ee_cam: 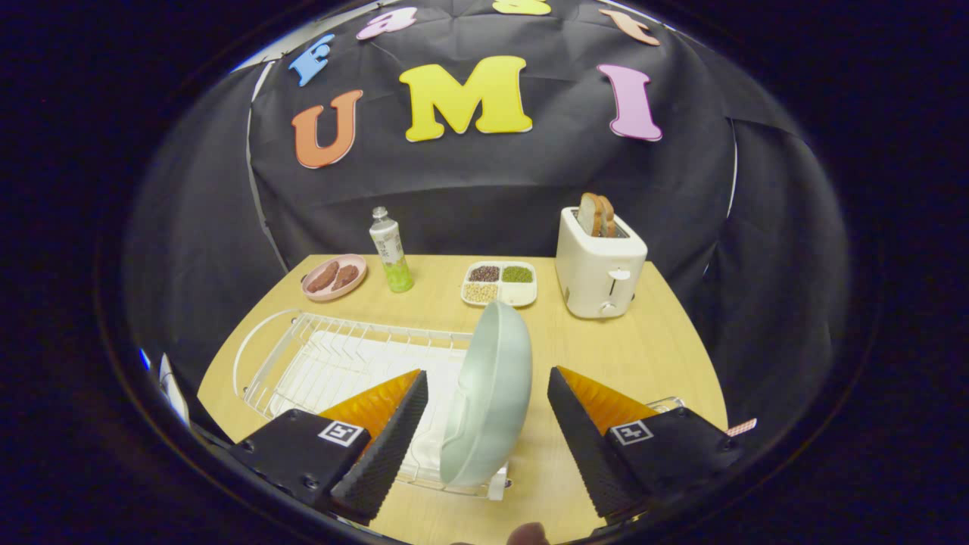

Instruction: Take the plate from the dish rack, then take the spoon from the basket and place it into the plate.

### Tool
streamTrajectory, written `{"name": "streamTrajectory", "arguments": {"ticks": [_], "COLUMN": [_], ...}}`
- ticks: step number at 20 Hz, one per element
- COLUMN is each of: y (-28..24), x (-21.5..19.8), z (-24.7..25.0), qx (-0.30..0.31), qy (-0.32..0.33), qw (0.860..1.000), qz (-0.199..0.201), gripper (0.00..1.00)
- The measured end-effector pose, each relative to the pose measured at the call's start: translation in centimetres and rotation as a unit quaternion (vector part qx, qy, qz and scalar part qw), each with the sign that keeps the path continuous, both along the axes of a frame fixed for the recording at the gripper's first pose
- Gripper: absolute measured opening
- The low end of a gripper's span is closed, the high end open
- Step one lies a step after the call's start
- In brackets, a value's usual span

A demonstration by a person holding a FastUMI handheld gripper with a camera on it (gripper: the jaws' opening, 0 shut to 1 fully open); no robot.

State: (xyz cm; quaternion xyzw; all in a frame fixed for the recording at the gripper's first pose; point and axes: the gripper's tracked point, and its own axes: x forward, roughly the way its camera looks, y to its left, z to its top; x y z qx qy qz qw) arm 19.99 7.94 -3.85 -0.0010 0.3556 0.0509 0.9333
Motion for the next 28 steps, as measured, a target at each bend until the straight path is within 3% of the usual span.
{"name": "streamTrajectory", "arguments": {"ticks": [7,15,20,26,28], "y": [1.6,1.8,1.3,-0.6,0.3], "x": [1.2,0.4,-0.1,1.1,0.2], "z": [-3.0,-3.5,-2.3,1.8,3.3], "qx": [0.020,-0.007,-0.023,-0.055,-0.039], "qy": [0.065,0.082,0.088,0.028,0.019], "qw": [0.998,0.994,0.990,0.988,0.990], "qz": [-0.018,-0.074,-0.104,-0.140,-0.138], "gripper": [0.84,0.47,0.39,0.38,0.33]}}
